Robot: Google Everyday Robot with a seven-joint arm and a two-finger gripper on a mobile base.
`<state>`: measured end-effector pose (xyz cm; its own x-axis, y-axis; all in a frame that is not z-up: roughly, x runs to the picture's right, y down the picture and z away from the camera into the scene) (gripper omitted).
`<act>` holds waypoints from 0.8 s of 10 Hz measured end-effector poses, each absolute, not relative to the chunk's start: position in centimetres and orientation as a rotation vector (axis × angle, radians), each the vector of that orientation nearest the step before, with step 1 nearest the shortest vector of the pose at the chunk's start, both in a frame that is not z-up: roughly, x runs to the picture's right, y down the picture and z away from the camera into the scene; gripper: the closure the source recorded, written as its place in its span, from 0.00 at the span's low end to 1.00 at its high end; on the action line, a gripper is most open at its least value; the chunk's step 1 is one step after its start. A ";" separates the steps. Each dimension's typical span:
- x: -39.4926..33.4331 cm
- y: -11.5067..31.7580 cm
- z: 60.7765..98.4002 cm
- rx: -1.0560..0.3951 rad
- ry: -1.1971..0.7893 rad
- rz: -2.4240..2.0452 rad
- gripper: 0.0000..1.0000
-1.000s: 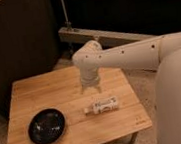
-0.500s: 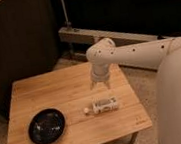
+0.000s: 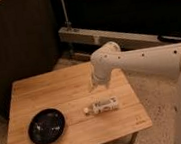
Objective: Place the bottle in the ceramic bowl
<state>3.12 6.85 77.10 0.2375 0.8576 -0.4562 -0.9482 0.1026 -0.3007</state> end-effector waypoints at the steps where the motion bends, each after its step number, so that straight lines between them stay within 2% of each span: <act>1: 2.7 7.2 76.7 -0.622 0.082 1.219 0.35; 4: 2.2 8.0 76.1 -0.659 -0.098 0.964 0.35; 8: 2.0 8.4 75.9 -0.643 -0.119 0.945 0.35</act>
